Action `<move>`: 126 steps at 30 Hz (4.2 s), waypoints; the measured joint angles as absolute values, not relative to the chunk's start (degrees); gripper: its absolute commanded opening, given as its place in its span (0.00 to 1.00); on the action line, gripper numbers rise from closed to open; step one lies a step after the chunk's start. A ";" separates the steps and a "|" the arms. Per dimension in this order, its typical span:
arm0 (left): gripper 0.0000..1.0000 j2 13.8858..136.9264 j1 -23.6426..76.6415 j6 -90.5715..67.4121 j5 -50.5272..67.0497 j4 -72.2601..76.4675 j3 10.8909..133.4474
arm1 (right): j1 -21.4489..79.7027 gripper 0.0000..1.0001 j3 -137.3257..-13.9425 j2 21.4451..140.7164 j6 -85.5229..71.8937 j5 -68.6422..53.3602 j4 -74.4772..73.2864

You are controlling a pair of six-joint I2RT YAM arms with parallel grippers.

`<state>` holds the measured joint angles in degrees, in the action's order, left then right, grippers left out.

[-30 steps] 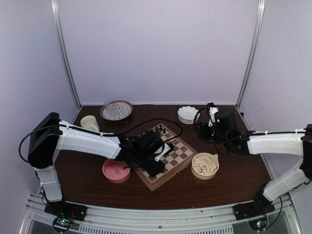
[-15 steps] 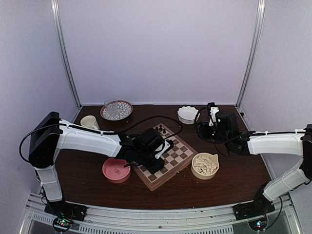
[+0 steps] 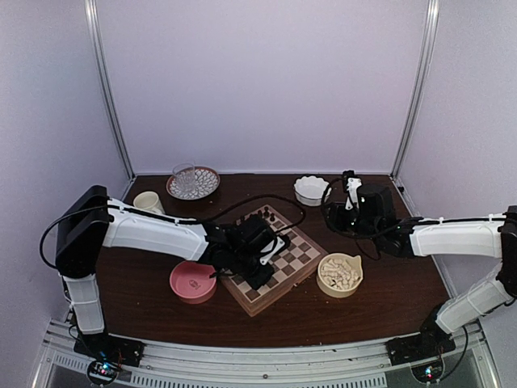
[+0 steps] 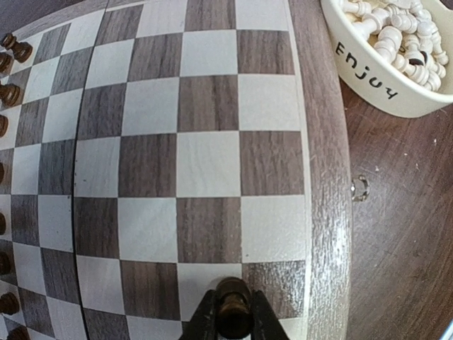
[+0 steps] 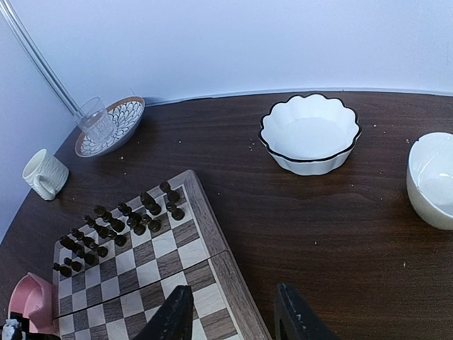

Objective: Set up the chess pieces on the board
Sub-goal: Pick up the rook from the chessboard, then place the rook at a8.

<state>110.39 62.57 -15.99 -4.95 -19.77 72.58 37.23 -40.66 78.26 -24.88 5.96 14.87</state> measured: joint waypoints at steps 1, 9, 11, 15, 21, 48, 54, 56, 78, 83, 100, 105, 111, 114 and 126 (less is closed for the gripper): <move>0.16 110.39 62.57 -15.94 -5.02 -19.77 72.64 | 37.23 0.42 -40.66 78.32 -24.88 5.82 14.90; 0.33 110.39 62.57 -15.92 -5.39 -19.81 72.66 | 37.23 0.41 -40.66 79.13 -24.86 4.75 14.87; 0.32 110.39 62.57 -15.92 -5.39 -19.81 72.66 | 37.23 0.42 -40.66 79.13 -24.86 4.60 14.90; 0.29 110.39 62.57 -15.97 -5.43 -19.73 72.66 | 37.23 0.42 -40.71 79.40 -24.86 4.10 14.90; 0.26 110.39 62.57 -15.99 -6.26 -19.31 72.66 | 37.23 0.42 -40.93 80.62 -24.84 3.05 14.87; 0.19 110.34 62.57 -16.10 -6.87 -18.90 72.64 | 37.23 0.42 -41.78 81.14 -24.62 2.26 14.83; 0.29 110.13 62.57 -16.29 -6.90 -18.41 72.42 | 37.23 0.42 -41.82 81.56 -24.60 1.93 14.81; 0.28 110.10 62.57 -16.40 -6.92 -18.20 72.42 | 37.23 0.42 -41.89 81.76 -24.58 1.76 14.81; 0.21 109.14 62.57 -16.43 -7.16 -18.06 71.88 | 37.21 0.42 -42.19 82.41 -24.40 1.28 14.79; 0.11 109.14 62.57 -16.45 -7.29 -18.06 71.88 | 37.21 0.42 -42.19 82.41 -24.40 1.26 14.79; 0.05 100.33 60.36 -16.47 -8.78 -19.59 68.18 | 37.21 0.42 -42.76 82.41 -24.38 1.23 14.74; 0.05 91.44 54.81 -17.30 -9.45 -18.90 63.75 | 37.21 0.42 -42.76 82.41 -24.27 1.23 14.72; 0.05 84.12 48.93 -18.90 -13.85 -17.50 56.45 | 37.21 0.42 -42.76 82.41 -24.18 1.23 14.68; 0.04 83.59 48.05 -19.09 -15.64 -17.28 55.22 | 37.19 0.42 -42.76 82.41 -24.21 1.23 14.70; 0.02 87.35 43.20 -19.22 -16.38 -14.20 55.00 | 37.19 0.42 -42.76 82.41 -23.92 1.28 14.61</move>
